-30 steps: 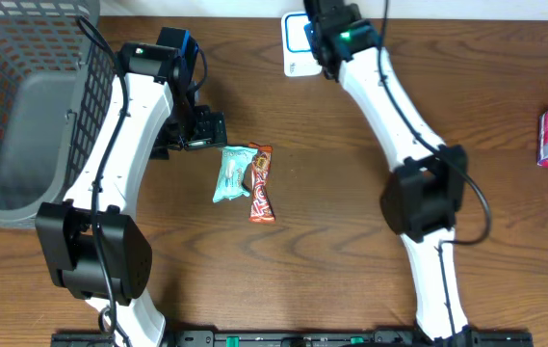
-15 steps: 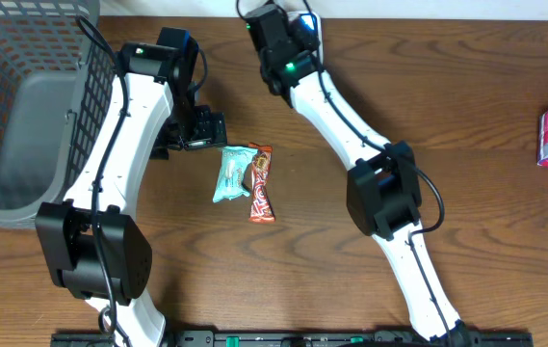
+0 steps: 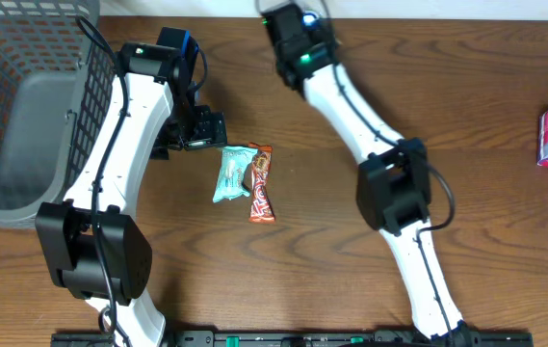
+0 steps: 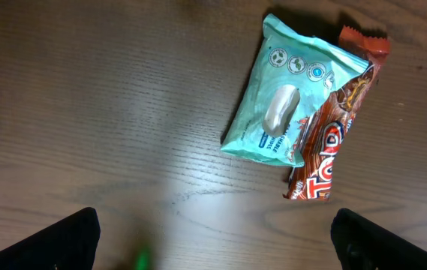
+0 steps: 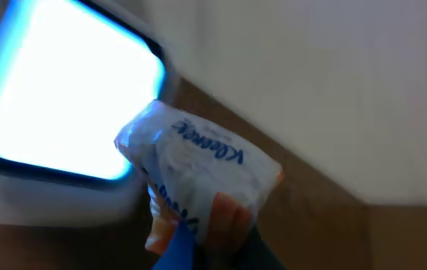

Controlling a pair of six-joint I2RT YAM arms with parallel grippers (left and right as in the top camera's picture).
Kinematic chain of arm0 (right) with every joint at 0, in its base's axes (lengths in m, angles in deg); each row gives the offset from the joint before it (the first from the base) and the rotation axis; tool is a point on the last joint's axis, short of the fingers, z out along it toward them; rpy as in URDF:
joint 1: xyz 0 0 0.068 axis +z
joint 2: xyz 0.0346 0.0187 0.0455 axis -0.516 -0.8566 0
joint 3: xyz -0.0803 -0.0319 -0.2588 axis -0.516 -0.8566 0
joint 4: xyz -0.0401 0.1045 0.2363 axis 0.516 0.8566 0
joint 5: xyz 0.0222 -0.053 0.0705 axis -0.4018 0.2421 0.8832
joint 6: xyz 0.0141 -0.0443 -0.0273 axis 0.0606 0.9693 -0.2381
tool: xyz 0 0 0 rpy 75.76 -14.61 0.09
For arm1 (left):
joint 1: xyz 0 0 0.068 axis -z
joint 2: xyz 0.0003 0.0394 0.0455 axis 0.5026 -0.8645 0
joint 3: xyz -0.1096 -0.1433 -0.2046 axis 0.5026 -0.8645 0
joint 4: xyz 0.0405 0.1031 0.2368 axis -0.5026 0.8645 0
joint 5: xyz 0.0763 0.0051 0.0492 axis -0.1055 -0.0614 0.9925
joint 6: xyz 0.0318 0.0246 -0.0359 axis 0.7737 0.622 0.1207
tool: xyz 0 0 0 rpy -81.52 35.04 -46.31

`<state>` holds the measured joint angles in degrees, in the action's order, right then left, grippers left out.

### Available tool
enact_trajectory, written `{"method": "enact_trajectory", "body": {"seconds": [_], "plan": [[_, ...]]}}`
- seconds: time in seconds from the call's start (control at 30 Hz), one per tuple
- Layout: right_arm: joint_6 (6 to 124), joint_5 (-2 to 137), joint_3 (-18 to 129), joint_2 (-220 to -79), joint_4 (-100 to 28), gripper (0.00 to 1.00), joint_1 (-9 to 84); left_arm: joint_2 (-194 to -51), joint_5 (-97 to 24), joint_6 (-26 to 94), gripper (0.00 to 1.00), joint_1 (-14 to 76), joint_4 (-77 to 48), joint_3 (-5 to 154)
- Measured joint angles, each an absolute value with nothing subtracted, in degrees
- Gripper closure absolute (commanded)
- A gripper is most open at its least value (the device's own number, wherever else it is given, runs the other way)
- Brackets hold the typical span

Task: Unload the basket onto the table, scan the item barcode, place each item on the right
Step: 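Move the tissue pack to the right edge and release it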

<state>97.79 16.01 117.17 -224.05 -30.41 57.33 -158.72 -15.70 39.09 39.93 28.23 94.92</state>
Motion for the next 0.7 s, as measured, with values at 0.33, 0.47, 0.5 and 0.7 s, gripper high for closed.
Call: {"method": "enact_trajectory", "body": {"seconds": [0.33,0.47,0.5,0.7], "plan": [[78.4,30.8,118.0,-212.1,-0.7,0.99,33.3,-158.7,-15.7,39.1,0.02,39.9,28.3,94.9],[76.3,37.6,118.1,-211.3,7.4,0.99,22.4,-158.7,-15.7,39.1,0.02,39.9,28.2,94.9],[76.2,39.2,117.9,-211.4,8.4,0.99,20.2,-158.7,-15.7,39.1,0.02,39.9,28.3,94.9],[76.2,46.4,115.2,-211.6,9.3,0.99,11.6,-158.7,-15.7,39.1,0.02,39.9,28.2,94.9]]}}
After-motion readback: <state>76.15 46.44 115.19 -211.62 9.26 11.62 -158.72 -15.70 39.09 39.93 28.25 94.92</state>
